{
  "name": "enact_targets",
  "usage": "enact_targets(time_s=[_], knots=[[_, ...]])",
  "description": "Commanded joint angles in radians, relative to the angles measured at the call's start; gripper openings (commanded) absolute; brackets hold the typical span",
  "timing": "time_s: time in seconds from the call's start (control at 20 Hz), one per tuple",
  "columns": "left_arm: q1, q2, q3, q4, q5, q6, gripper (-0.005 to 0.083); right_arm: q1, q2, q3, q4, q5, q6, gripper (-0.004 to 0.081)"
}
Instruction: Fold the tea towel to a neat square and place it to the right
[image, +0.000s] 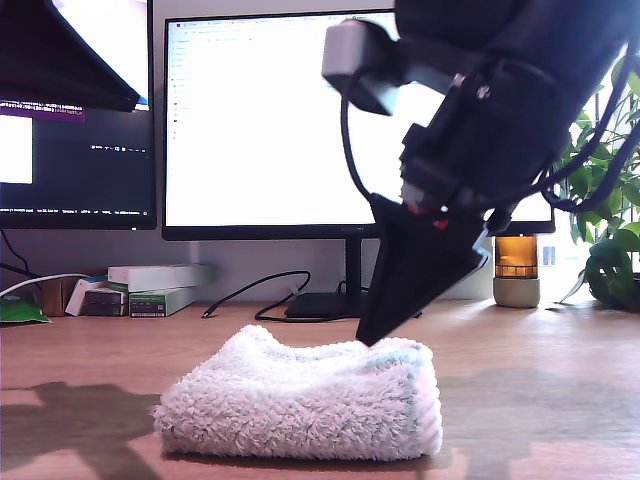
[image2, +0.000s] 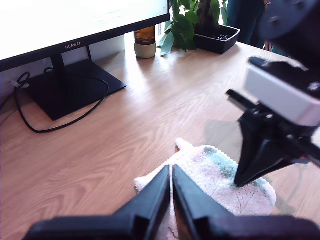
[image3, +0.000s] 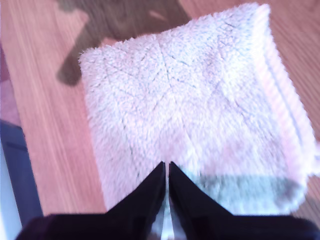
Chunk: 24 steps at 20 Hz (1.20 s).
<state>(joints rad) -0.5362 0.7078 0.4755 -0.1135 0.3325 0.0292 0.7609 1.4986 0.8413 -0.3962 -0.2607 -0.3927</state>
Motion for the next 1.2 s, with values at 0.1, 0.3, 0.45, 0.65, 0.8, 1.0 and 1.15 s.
enact_targets(time_s=[0.1, 0.3, 0.45, 0.65, 0.8, 1.0, 1.15], knots=[[-0.003, -0.001, -0.017, 0.002, 0.003, -0.003, -0.0021, 0.008, 0.078, 0.074, -0.008, -0.056, -0.022, 0.0], [-0.003, -0.001, -0.017, 0.0, 0.003, -0.003, -0.0021, 0.008, 0.195, 0.162, -0.106, -0.107, -0.117, 0.0], [-0.003, -0.001, -0.017, -0.013, 0.003, -0.003, -0.0021, 0.008, 0.276, 0.19, -0.109, -0.134, -0.133, 0.0], [-0.003, -0.001, -0.017, -0.045, 0.003, 0.002, -0.0021, 0.008, 0.359, 0.191, -0.092, -0.097, -0.05, 0.0], [-0.003, -0.001, -0.017, -0.055, 0.003, 0.005, -0.0021, -0.003, 0.397, 0.191, -0.075, -0.04, 0.044, -0.0001], [-0.003, -0.001, -0.017, -0.055, 0.0, 0.005, -0.0021, -0.044, 0.396, 0.191, -0.023, 0.105, 0.293, 0.0], [-0.003, -0.001, -0.017, -0.077, 0.0, 0.025, -0.0021, -0.076, 0.396, 0.191, -0.066, 0.246, 0.43, 0.0]])
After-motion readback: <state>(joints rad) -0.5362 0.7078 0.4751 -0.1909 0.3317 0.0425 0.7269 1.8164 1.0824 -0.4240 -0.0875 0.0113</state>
